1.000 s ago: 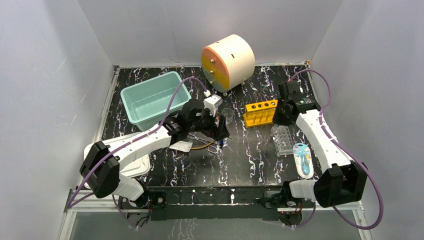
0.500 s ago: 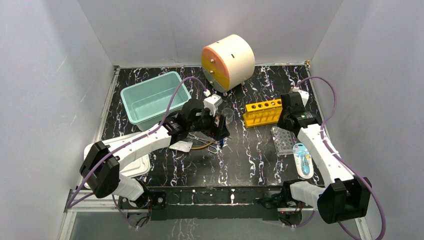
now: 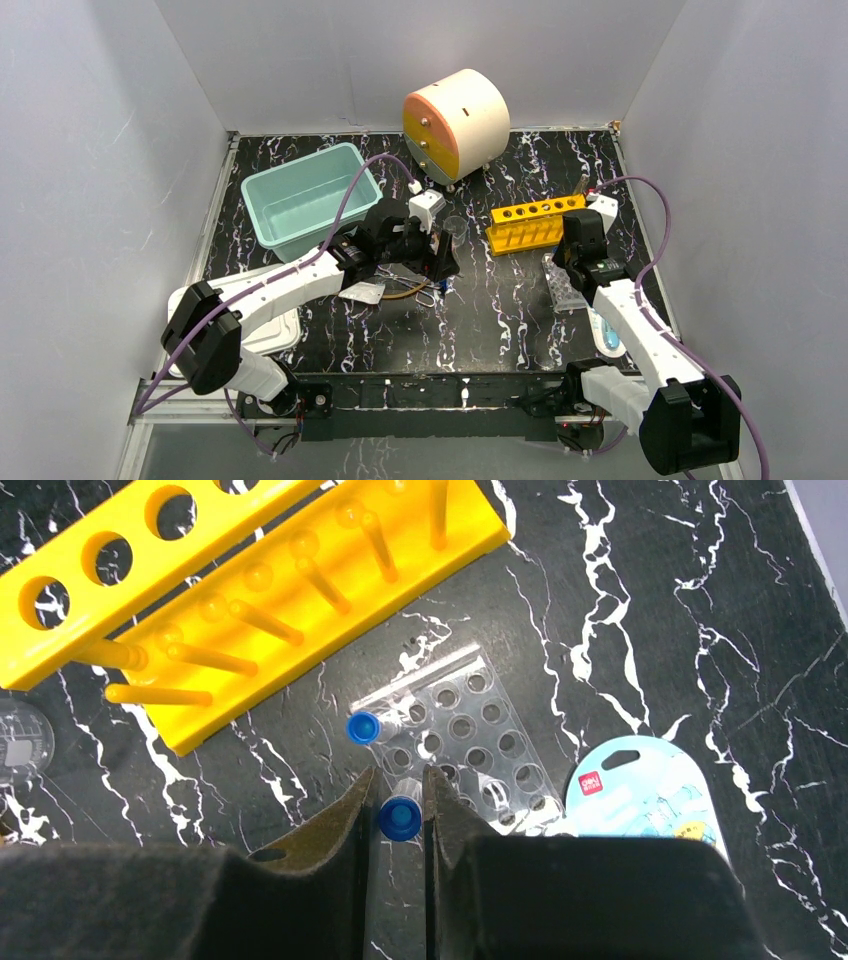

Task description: Organize the chemistry lab equipment

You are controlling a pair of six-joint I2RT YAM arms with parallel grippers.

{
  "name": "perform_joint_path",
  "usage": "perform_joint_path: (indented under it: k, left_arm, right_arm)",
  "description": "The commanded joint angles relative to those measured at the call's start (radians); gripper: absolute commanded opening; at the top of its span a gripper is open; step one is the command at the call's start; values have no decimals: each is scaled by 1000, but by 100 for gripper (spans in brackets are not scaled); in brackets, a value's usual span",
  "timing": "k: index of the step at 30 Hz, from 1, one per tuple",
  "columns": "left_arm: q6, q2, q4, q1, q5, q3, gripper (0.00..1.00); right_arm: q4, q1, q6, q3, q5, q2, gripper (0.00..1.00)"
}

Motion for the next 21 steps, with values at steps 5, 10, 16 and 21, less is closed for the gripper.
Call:
perform_joint_path:
  k: [5, 10, 16, 21]
  left_arm:
    - [16, 2, 6, 3, 16, 7, 81]
    - [19, -1, 2, 2, 16, 8, 81]
    - [23, -1, 1, 2, 15, 9, 81]
    - [24, -3, 0, 3, 16, 7, 81]
  right_arm:
    - [150, 5, -3, -36, 30, -21, 20]
    - [174, 5, -18, -52, 24, -20, 21]
    - [191, 4, -14, -69, 16, -8, 21]
    - [208, 4, -19, -82, 18, -4, 21]
